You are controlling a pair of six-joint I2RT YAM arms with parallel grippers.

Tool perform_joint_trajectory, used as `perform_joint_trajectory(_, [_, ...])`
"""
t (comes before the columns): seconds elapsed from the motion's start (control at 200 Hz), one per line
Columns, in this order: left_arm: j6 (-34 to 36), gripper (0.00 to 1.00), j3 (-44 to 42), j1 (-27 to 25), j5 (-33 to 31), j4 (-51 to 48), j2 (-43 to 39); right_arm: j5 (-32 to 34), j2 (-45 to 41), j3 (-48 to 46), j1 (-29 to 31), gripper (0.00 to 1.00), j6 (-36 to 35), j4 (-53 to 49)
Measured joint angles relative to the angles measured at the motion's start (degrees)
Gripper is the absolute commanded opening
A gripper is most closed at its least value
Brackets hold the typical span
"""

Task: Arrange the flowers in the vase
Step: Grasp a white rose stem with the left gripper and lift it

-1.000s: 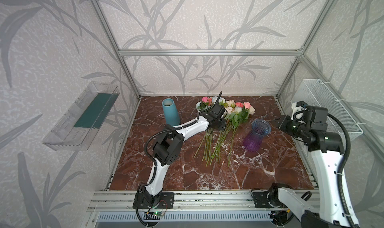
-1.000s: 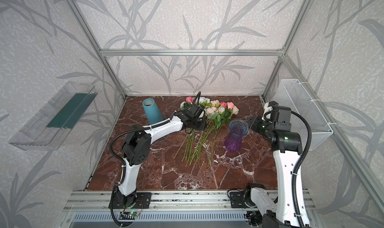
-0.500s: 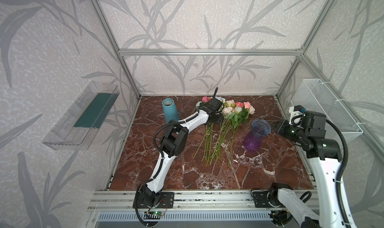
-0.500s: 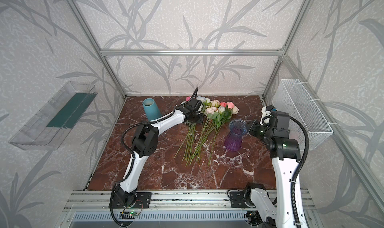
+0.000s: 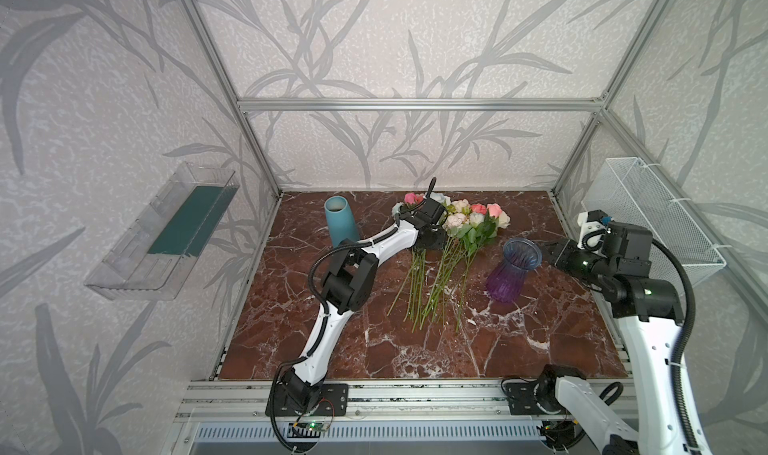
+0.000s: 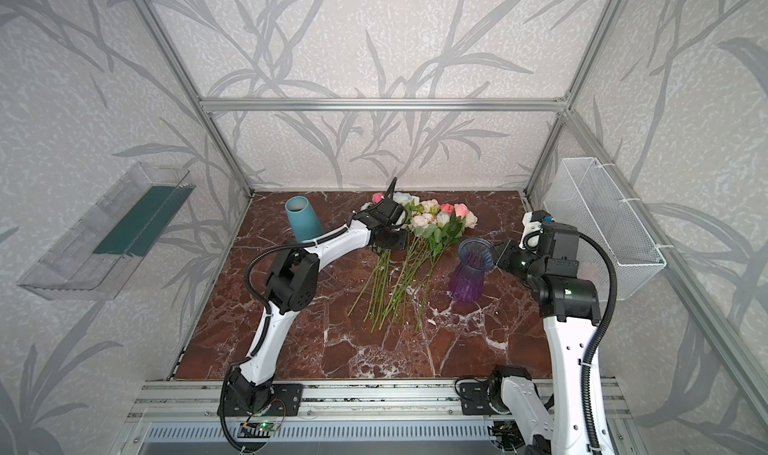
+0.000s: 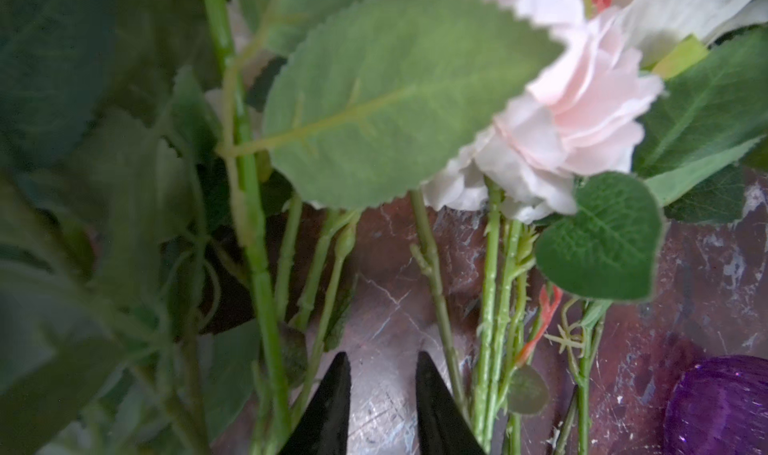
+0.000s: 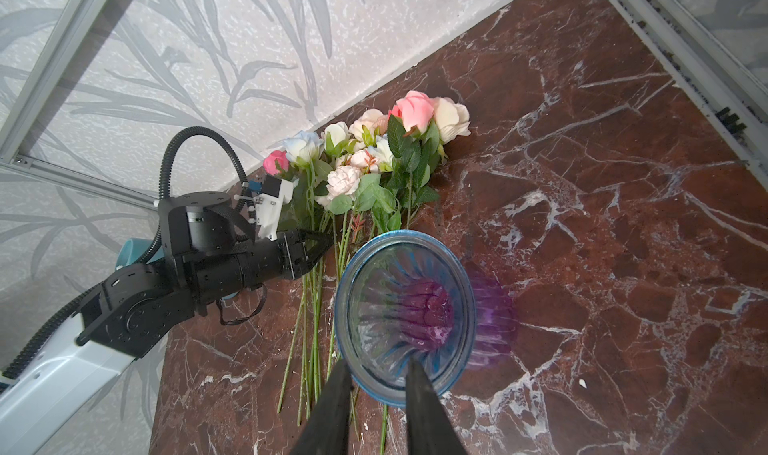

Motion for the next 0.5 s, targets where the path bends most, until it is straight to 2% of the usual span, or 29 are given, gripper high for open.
perform_joint_trajectory(0.255, [-2.73,0.38,-0.7,0.0,1.77,1.49,-3.43,0.0,-0.13,-0.42,0.0,0.25,0.0,0.13])
perform_joint_trajectory(0.5, [-4.04,0.37,3.32,-0.09,2.38,1.07,-0.9,-0.02,-0.37,-0.92,0.0,0.26,0.04,0.42])
